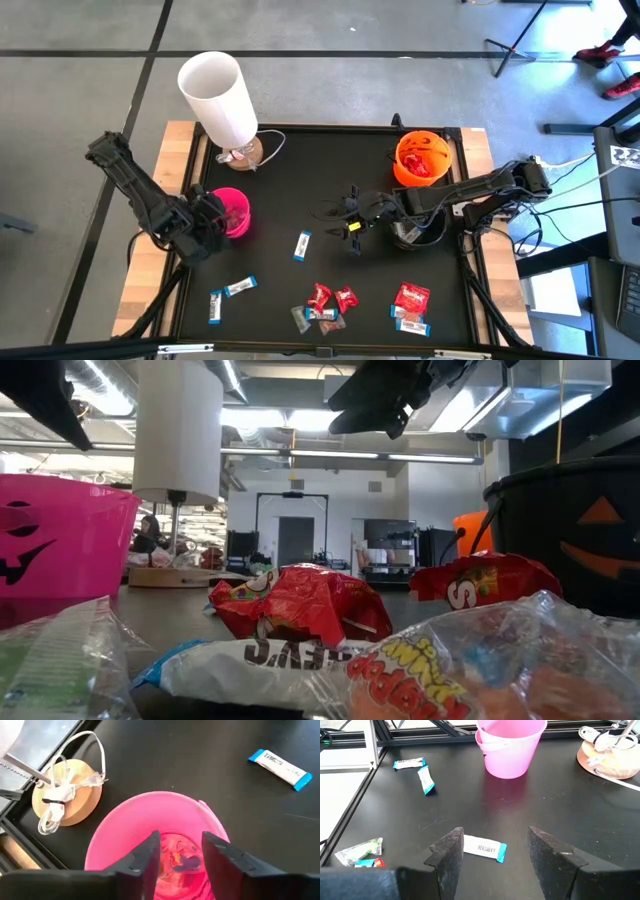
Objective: Sort candy
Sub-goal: Put the white chocolate into the black bucket
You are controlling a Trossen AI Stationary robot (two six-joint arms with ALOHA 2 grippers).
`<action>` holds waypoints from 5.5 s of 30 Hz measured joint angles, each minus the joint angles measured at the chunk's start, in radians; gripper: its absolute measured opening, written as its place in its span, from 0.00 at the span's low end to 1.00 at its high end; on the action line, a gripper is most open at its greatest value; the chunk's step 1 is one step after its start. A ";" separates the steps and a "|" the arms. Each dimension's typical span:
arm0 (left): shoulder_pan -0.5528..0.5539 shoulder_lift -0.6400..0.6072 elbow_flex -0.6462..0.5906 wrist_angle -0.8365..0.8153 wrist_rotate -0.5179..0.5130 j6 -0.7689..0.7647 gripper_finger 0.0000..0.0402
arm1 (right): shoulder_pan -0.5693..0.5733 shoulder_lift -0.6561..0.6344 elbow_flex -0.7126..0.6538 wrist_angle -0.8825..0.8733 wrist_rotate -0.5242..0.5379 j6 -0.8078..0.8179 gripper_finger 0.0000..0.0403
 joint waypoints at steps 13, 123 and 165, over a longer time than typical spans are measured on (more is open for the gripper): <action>-0.084 0.120 0.111 0.668 0.155 0.592 0.40 | 0.000 0.000 0.000 0.004 0.000 0.009 0.54; 0.130 0.627 0.340 0.713 -0.381 0.815 0.25 | -0.016 0.225 -0.001 0.552 -0.211 0.208 0.54; -0.037 0.523 0.367 0.720 -0.467 0.867 0.53 | -0.029 0.133 0.000 0.468 -0.256 0.163 0.15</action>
